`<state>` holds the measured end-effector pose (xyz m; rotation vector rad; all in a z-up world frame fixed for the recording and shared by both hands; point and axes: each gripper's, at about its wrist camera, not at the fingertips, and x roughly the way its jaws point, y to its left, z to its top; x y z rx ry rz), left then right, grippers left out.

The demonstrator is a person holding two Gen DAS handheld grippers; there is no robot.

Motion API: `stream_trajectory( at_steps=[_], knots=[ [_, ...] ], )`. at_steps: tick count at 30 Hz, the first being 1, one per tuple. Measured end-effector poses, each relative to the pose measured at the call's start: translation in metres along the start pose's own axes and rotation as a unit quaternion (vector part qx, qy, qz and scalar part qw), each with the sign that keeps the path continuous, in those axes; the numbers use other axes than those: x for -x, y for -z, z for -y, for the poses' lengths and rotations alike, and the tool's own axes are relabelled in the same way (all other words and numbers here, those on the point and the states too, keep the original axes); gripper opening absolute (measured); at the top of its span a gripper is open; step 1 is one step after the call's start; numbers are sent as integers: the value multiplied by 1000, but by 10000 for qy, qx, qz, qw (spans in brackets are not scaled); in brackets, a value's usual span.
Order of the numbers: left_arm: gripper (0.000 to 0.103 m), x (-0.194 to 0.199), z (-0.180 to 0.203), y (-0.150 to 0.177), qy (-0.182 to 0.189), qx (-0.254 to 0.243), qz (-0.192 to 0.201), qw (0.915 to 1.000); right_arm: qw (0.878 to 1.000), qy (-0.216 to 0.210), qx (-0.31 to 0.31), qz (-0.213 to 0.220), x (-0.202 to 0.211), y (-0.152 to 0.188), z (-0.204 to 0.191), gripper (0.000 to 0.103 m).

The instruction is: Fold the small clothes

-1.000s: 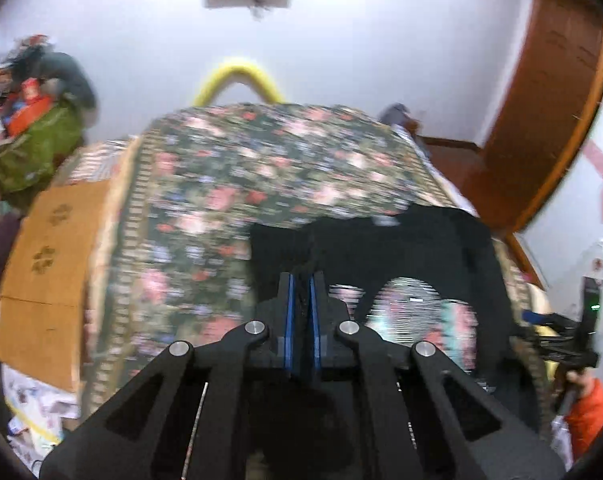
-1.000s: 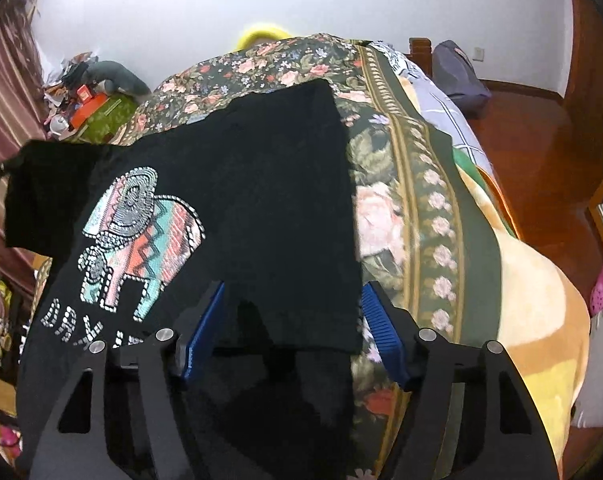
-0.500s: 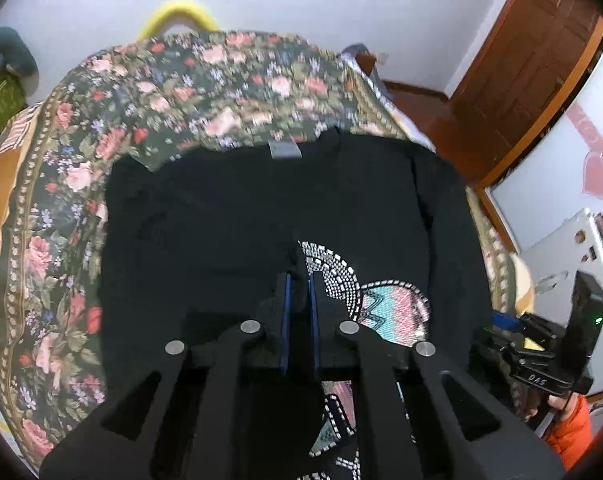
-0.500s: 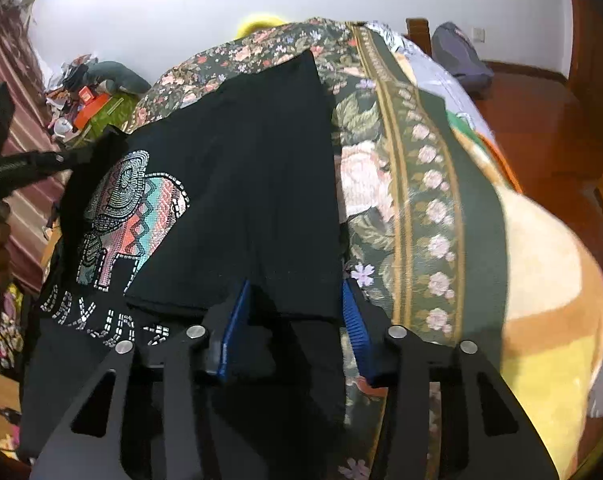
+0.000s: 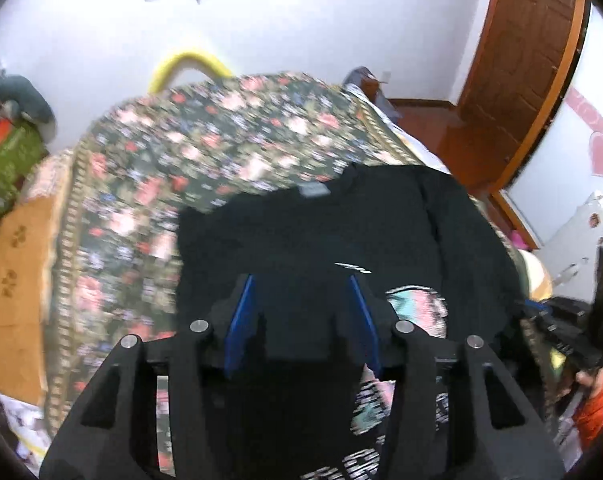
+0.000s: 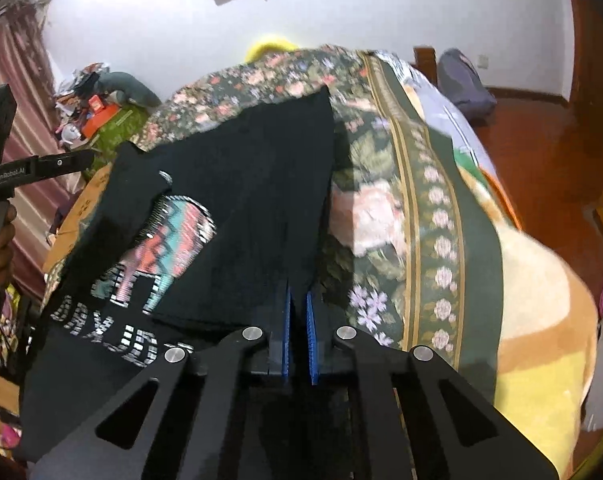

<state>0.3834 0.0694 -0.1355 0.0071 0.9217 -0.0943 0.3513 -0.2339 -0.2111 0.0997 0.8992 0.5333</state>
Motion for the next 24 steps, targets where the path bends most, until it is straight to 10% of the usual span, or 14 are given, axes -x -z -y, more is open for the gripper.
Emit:
stream_trajectory(
  at_steps=[11, 24],
  knots=[
    [63, -9, -54, 65, -672, 94, -423, 9968, 9976, -254, 66, 641, 29, -39, -31, 5],
    [69, -51, -75, 102, -520, 587, -684, 9946, 9935, -573, 828, 524, -16, -93, -106, 5]
  ],
)
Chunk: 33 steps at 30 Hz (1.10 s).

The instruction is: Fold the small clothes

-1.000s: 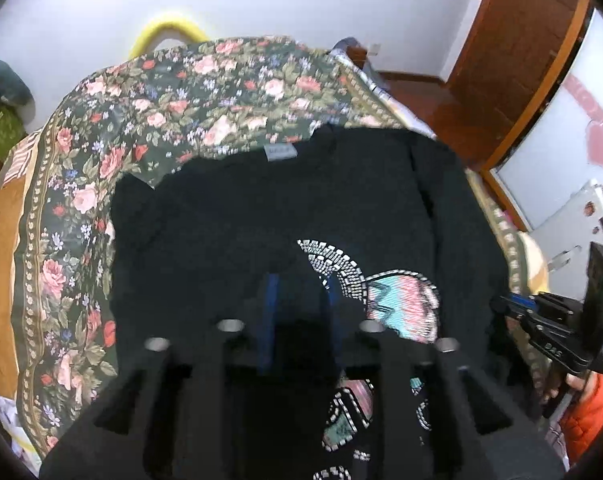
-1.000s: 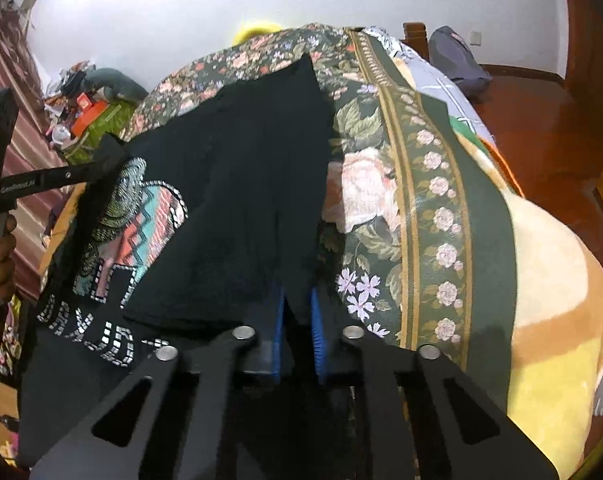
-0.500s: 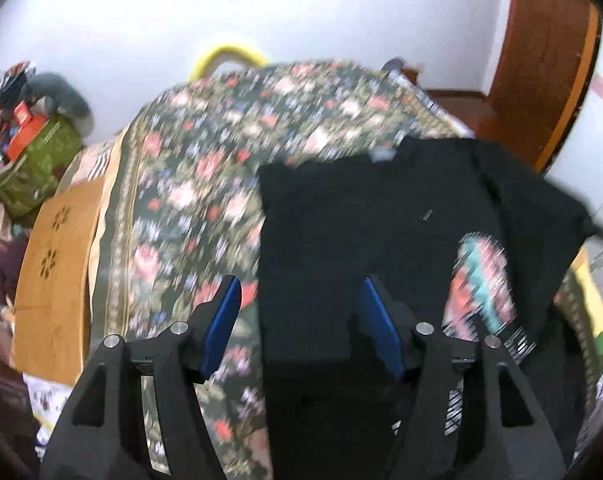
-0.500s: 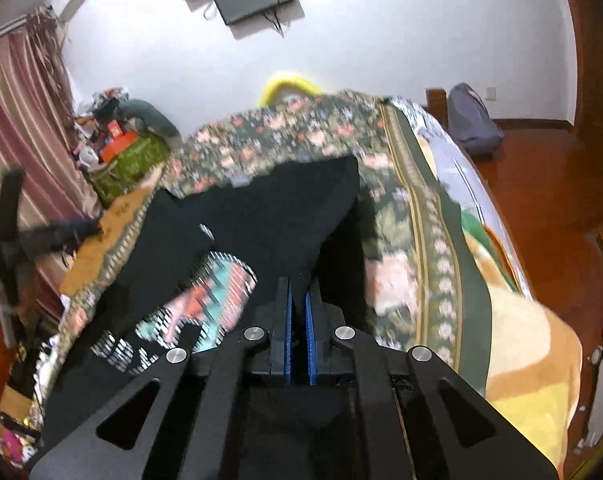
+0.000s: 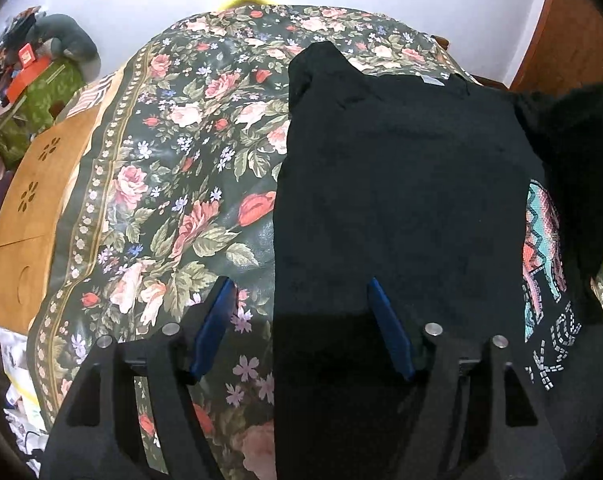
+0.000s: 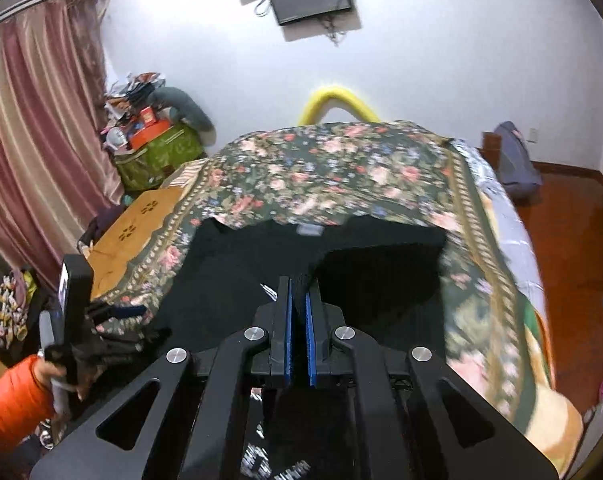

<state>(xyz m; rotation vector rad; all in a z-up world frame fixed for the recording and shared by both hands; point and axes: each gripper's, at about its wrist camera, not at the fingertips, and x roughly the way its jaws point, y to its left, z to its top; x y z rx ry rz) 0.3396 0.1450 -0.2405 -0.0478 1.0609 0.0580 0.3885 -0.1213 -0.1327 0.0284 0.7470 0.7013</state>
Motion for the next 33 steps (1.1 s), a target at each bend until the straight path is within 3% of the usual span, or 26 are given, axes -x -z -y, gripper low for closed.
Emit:
stream_trajectory(
  at_steps=[8, 12, 13, 15, 18, 21, 23, 25, 29, 32, 33],
  knots=[
    [70, 0, 0, 3, 8, 35, 90, 10000, 9973, -455, 20, -577, -72, -4, -30, 6],
    [70, 0, -2, 1, 55, 24, 41, 10000, 9937, -362, 137, -1056, -90, 3, -36, 15],
    [70, 0, -2, -2, 70, -6, 15, 10000, 9931, -387, 136, -1097, -89, 3, -34, 19],
    [70, 1, -4, -7, 116, -20, 11, 9999, 9933, -347, 169, -1085, -80, 3, -29, 38],
    [70, 2, -10, -21, 51, 76, 91, 9999, 9956, -104, 291, -885, -55, 2, -13, 51],
    [70, -5, -18, -36, 107, 225, 21, 9997, 9958, 186, 290, -847, -36, 1, 9, 52],
    [70, -18, -24, -43, 315, 367, -267, 9985, 9945, 428, 254, -921, -25, 6, 29, 53],
    [70, -26, -27, -43, 503, 518, -441, 9964, 9913, 666, 183, -1118, -20, 19, 50, 54],
    [70, -28, -27, -43, 681, 594, -404, 9951, 9843, 837, -22, -1555, -24, 48, 82, 54],
    [54, -28, -19, -45, 795, 551, -355, 9947, 9812, 648, -286, -1794, -36, 67, 93, 56],
    [41, -26, -15, -46, 809, 493, -322, 9950, 9824, 613, -301, -1739, -36, 70, 91, 57]
  ],
)
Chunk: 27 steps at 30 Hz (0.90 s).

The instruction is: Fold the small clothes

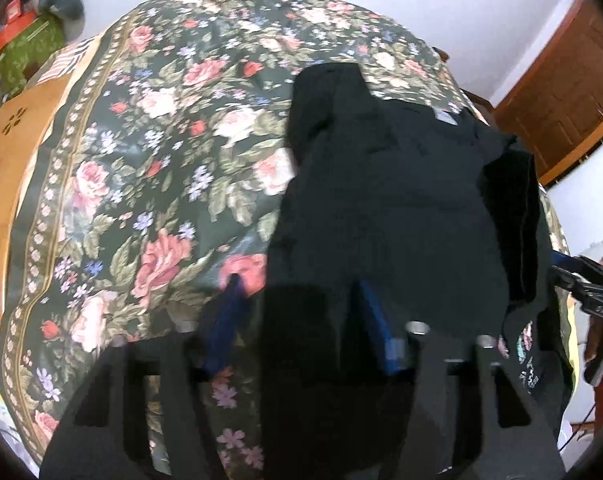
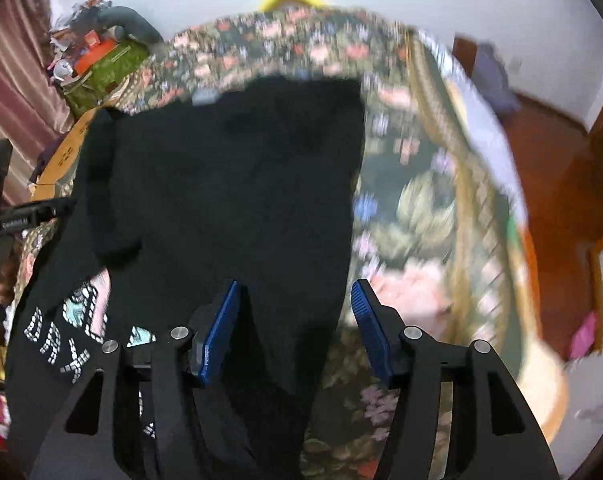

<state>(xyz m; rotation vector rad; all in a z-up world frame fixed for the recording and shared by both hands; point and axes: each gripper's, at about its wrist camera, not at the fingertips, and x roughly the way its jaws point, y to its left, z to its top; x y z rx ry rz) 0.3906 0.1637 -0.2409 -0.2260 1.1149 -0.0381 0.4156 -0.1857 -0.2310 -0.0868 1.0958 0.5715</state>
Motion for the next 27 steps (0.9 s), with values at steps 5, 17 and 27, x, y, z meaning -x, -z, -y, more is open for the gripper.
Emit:
stream_trajectory(
  at_steps=[5, 17, 27],
  knots=[
    [9, 4, 28, 0, -465, -439, 193, 9978, 9990, -258, -130, 338, -1, -2, -12, 48],
    [8, -3, 2, -29, -877, -106, 331, 9955, 9986, -132, 44, 515, -15, -39, -23, 8],
    [37, 23, -11, 11, -661, -125, 6, 9977, 9996, 2, 177, 242, 21, -6, -20, 44]
  ],
)
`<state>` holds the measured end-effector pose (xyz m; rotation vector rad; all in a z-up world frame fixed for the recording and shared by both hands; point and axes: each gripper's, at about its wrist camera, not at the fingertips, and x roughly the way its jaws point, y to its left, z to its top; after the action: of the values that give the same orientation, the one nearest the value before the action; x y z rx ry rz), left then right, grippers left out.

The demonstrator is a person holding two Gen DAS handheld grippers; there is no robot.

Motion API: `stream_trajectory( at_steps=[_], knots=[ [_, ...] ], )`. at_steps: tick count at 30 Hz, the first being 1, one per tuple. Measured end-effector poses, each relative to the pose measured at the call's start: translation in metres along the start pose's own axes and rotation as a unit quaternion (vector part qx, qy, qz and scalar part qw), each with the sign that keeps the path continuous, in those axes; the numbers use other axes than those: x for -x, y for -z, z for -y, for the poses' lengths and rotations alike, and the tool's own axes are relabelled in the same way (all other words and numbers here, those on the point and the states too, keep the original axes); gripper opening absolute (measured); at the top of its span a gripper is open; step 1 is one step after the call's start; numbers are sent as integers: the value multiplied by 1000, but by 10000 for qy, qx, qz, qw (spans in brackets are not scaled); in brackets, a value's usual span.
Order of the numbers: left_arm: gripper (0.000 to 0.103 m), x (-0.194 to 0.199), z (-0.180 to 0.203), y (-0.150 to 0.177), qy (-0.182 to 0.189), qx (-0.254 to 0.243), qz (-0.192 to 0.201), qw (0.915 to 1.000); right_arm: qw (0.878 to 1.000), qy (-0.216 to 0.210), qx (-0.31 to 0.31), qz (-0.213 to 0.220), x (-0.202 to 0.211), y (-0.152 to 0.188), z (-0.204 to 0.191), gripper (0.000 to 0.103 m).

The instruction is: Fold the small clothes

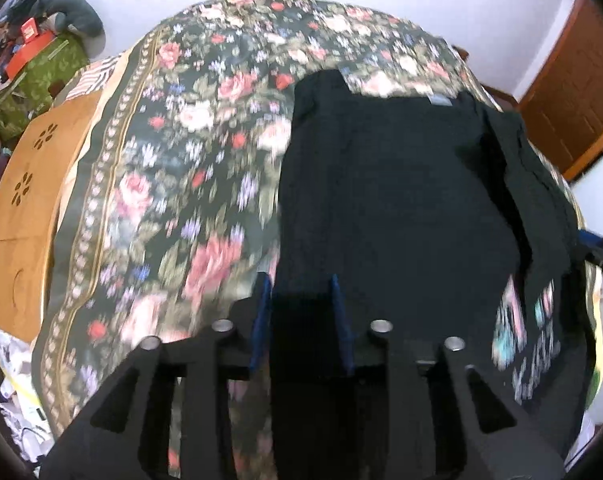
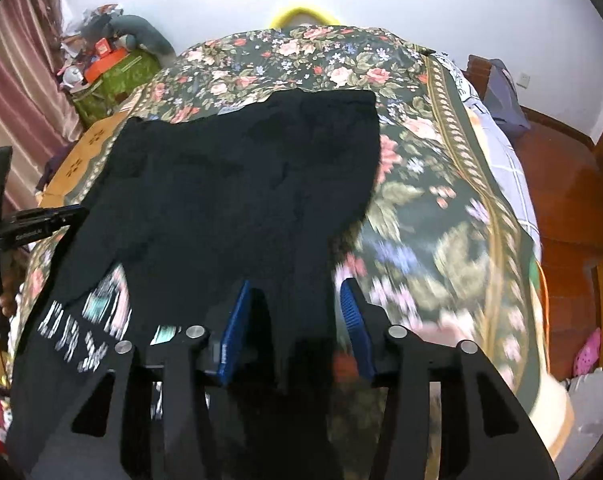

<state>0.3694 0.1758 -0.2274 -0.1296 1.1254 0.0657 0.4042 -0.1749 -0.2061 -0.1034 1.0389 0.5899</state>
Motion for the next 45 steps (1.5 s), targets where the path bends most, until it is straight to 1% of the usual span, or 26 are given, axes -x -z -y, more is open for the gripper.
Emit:
stream_trajectory(
  at_steps=[2, 4, 6, 8, 11, 13, 14, 15, 16, 17, 19, 22, 24, 25, 26, 27, 32, 34, 35, 36, 37, 38, 39, 40, 43, 45],
  knots=[
    [39, 9, 0, 15, 36, -95, -53, 9999, 10000, -23, -59, -45, 10, 11, 6, 45],
    [46, 19, 3, 34, 53, -207, -138, 9997, 9999, -45, -67, -120, 19, 28, 9, 47],
    [49, 29, 5, 57, 80, -259, -228, 9994, 9996, -50, -112, -235, 22, 41, 11, 47],
    [50, 35, 8, 79, 125, -302, -339, 9989, 9989, -166, -181, -389, 24, 64, 13, 48],
    [50, 48, 9, 102, 84, -225, -267, 9994, 9985, -159, -148, -512, 21, 87, 11, 48],
    [50, 53, 7, 110, 236, -93, -286, 9993, 9984, -171, -136, -526, 19, 100, 9, 47],
    [48, 55, 7, 115, 408, -8, -311, 9987, 9983, -182, -168, -518, 17, 103, 9, 44],
    [31, 57, 8, 117, 504, 21, -300, 9983, 9983, -219, -209, -495, 17, 106, 9, 28],
    [13, 60, 11, 121, 565, 8, -255, 9981, 9982, -274, -246, -483, 15, 108, 11, 18],
    [6, 61, 14, 122, 472, -36, -207, 9987, 9980, -286, -281, -494, 12, 109, 13, 7],
    [5, 63, 22, 124, 99, -216, -71, 9997, 9988, -240, -208, -369, 15, 105, 15, 6],
    [2, 60, 26, 122, -381, -381, 31, 9985, 9998, 90, -86, -148, 25, 94, 24, 4],
    [2, 50, 22, 119, -995, -440, 74, 9940, 9992, 385, -63, -31, 31, 91, 31, 4],
    [3, 45, 16, 118, -973, -397, 16, 9945, 9988, 459, -153, -27, 30, 86, 41, 4],
    [3, 39, 8, 116, -786, -211, -63, 9967, 9986, 469, -242, -45, 30, 86, 46, 4],
    [3, 39, 5, 115, -739, -104, -36, 9972, 9983, 482, -309, -95, 28, 84, 50, 4],
    [4, 55, 7, 120, -632, -191, -44, 9978, 9976, 508, -386, -271, 35, 84, 47, 9],
    [8, 65, 11, 126, -570, -244, -41, 9981, 9984, 327, -402, -239, 48, 88, 41, 16],
    [11, 74, 13, 130, -520, -276, -18, 9983, 9988, 241, -390, -191, 58, 91, 36, 27],
    [20, 81, 15, 134, -491, -297, 2, 9984, 9991, 187, -364, -144, 64, 95, 28, 41],
    [33, 88, 17, 138, -460, -315, 28, 9984, 9994, 143, -304, -72, 73, 101, 25, 46],
    [40, 98, 20, 144, -397, -323, 96, 9986, 9997, 122, -205, 2, 83, 105, 17, 52],
    [50, 104, 22, 147, -355, -321, 150, 9987, 9999, 105, -119, 26, 90, 110, 12, 54],
    [56, 114, 25, 153, -317, -304, 214, 9988, 10000, 74, -30, 28, 98, 115, 5, 54],
    [63, 134, 34, 170, -211, -305, 298, 9989, 9999, -64, 111, 9, 109, 131, -10, 54],
    [63, 145, 44, 185, -115, -389, 309, 9987, 9997, -116, 211, -94, 105, 138, -18, 55]
  ],
)
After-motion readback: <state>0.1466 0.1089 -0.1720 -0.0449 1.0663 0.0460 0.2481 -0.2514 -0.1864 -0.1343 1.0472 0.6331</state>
